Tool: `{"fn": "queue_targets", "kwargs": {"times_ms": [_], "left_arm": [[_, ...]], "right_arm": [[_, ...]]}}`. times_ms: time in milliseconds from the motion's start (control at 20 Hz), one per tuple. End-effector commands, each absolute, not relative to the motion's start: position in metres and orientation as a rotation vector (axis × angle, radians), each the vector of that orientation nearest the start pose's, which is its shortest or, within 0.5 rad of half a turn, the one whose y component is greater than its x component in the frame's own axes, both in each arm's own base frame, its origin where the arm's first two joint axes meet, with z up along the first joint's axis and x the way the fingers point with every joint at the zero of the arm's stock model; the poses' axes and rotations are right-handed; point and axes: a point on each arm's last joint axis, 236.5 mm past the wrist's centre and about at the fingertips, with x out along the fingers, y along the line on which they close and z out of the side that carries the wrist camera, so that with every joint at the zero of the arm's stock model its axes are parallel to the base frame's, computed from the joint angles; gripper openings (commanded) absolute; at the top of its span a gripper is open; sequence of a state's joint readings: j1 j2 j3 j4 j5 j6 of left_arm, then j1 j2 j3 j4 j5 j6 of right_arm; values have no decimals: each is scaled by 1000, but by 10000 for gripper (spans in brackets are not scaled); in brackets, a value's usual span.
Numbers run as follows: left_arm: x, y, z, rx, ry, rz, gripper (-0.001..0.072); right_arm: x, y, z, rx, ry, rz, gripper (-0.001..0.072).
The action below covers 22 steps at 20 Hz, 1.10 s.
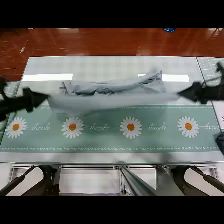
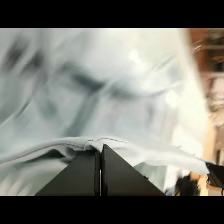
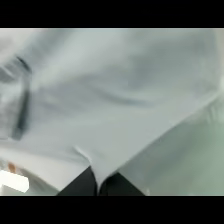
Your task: Fold the shirts.
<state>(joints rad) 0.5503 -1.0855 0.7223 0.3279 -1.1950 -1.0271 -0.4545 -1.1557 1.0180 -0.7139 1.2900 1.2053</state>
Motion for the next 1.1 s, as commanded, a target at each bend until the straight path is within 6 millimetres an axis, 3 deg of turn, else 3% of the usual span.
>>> {"fn": "queue_targets", "kwargs": {"times_ms": [0,100,200,300,400,550,800,950,1050], "left_arm": [[397,-19,250,-903,366,-537,13],[389,-28,341,-709,199,-571,13],[371,-31,410,-541,91,-527,13],[346,-26,459,-376,26,-423,13],[315,-23,496,-240,-35,-314,13],[261,-24,531,-87,-126,-180,13],[172,-34,549,74,-225,-4,14],[131,-32,551,125,-265,102,14],[128,-28,537,127,-210,127,13]], "right_arm": [[407,-5,229,534,706,341,23],[408,-9,320,424,511,326,23],[392,-2,393,327,363,329,23],[366,9,445,242,260,324,23],[332,16,479,161,170,281,23],[283,14,489,97,156,161,23],[215,39,504,23,101,128,23],[195,45,499,20,102,109,23],[197,46,480,51,148,119,23]]}}
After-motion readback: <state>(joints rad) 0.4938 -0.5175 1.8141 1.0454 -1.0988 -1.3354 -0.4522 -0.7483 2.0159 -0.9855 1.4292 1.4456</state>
